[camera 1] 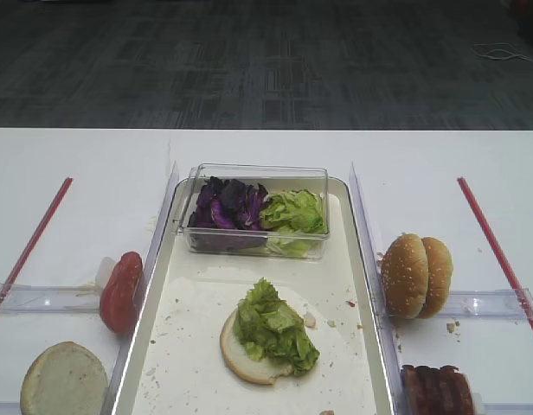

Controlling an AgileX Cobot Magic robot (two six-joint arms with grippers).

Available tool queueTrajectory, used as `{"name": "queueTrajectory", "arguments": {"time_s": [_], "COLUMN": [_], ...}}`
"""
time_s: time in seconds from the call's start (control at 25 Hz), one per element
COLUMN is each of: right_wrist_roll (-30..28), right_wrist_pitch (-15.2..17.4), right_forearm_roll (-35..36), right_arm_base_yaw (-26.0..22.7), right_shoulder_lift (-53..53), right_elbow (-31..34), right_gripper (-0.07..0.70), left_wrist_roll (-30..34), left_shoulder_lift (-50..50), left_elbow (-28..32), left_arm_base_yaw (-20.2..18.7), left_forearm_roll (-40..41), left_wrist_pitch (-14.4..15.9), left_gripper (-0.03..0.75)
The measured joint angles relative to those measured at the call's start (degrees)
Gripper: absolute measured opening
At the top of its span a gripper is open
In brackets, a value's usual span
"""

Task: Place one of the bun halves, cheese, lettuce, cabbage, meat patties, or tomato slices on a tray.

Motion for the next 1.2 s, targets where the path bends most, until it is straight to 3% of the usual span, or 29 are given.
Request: {"name": "queueTrajectory", "arguments": {"time_s": [1.2], "right_wrist_roll": [0.3], "right_wrist_pitch": [0.0], "right_forearm_roll": [0.0], "right_arm_base_yaw": [0.0], "right_shoulder_lift": [0.0], "right_elbow": [0.0], "right_gripper": [0.689], "left_wrist_roll": [0.0], "left_shoulder_lift": [0.0], "left_elbow": [0.0], "left_arm_base_yaw": [0.0], "left_forearm_roll": [0.0], "left_wrist_pitch": [0.0], "left_gripper": [0.599]}}
